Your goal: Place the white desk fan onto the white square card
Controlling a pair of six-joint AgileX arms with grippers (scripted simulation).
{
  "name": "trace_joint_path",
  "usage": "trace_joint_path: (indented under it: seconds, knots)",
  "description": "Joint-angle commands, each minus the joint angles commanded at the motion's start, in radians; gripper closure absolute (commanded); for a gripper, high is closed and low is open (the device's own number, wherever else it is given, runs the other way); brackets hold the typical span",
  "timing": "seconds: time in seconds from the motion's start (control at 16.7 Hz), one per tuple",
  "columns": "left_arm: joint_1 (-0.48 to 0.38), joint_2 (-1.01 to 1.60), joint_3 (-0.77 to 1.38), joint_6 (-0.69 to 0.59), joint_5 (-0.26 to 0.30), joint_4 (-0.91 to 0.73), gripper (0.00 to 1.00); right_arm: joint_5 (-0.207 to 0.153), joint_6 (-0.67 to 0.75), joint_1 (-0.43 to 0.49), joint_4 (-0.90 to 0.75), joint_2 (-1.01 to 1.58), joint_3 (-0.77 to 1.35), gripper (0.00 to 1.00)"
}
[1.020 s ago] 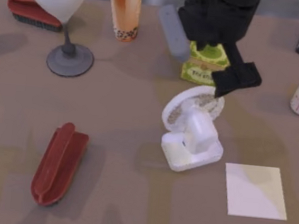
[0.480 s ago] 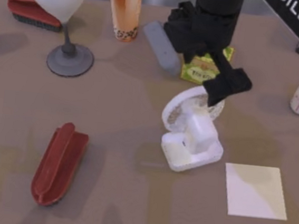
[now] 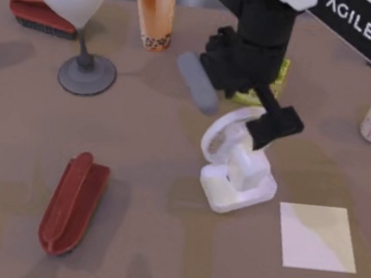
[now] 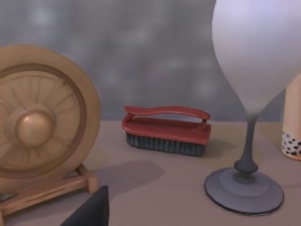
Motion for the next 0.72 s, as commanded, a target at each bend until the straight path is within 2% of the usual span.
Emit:
trace_joint_path:
  seconds: [0.18, 0.42, 0.72]
  knots:
    - [0.0, 0.0, 0.0, 0.0, 0.0, 0.0, 0.0, 0.0, 0.0, 0.001, 0.073, -0.023, -0.089, 0.0]
    - [0.0, 0.0, 0.0, 0.0, 0.0, 0.0, 0.0, 0.0, 0.0, 0.001, 0.081, -0.026, -0.098, 0.0]
    - [0.0, 0.0, 0.0, 0.0, 0.0, 0.0, 0.0, 0.0, 0.0, 0.001, 0.081, -0.026, -0.098, 0.38]
